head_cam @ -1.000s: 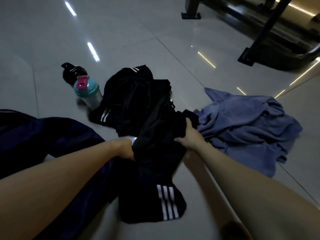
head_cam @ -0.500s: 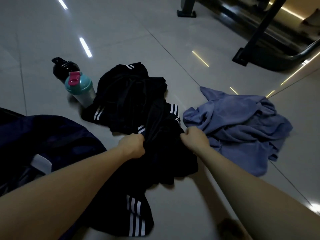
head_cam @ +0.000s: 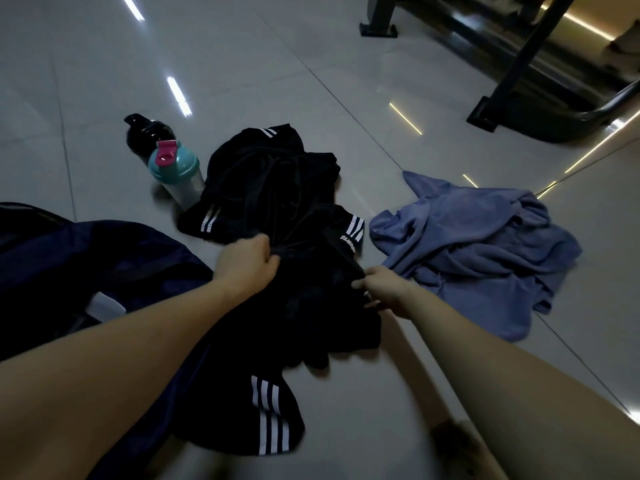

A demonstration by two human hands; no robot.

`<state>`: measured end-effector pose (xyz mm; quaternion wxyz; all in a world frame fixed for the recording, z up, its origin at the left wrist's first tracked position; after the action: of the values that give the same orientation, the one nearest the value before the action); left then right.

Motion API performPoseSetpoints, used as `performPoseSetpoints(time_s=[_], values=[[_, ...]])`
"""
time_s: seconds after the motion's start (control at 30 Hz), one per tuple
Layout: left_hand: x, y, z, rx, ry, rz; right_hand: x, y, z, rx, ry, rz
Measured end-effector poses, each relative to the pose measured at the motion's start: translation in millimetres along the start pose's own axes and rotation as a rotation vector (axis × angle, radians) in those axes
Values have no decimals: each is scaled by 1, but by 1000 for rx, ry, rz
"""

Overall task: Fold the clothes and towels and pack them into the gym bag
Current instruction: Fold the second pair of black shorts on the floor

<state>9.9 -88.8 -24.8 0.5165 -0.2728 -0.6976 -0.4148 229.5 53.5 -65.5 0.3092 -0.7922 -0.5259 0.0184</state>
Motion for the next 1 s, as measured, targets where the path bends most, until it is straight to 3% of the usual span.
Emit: performPoseSetpoints(time_s=[0.1,0.17,0.23,0.3,0.37,0.43,0.5,0.57,0.63,0.83,0.9,1.0], values=[[-35,32,-12,208,-238,-474,16,-7,-19,5,-100,165],[-62,49,-19,396,-365,-756,22,-9,-30,0,-212,149],[-88,60,-28,478,-433,-822,25,-3,-39,-19,-227,55],[-104,66,-39,467,-480,-743,29,11,-42,-69,-112,-156],[-109,65,-47,433,-448,-704,29,23,-40,-82,67,-559],[-100,58,-47,383,-384,-717,27,21,-38,54,346,-808],[-81,53,-44,320,-358,-758,17,12,-35,209,439,-674],[-56,52,-43,267,-351,-814,1,6,-27,244,248,-468],[-29,51,-41,197,-344,-825,-13,3,-19,256,82,-445],[56,59,-39,-49,-301,-685,-15,-32,-16,357,122,-310],[87,55,-33,-42,-168,-685,3,-57,-38,405,198,-290],[142,45,-20,22,58,-657,47,-98,-92,480,509,-296]])
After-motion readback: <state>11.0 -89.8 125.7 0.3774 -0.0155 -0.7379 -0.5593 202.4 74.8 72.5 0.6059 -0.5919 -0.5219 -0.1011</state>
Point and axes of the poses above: each hand's wrist, its own z-axis towards the middle knuckle, its own x-axis out of the back of the hand, y = z × x, the point moved 3 cm from there along z, towards the middle knuckle, and after that the axes turned 9 degrees about -x, right-handed, at the moved point
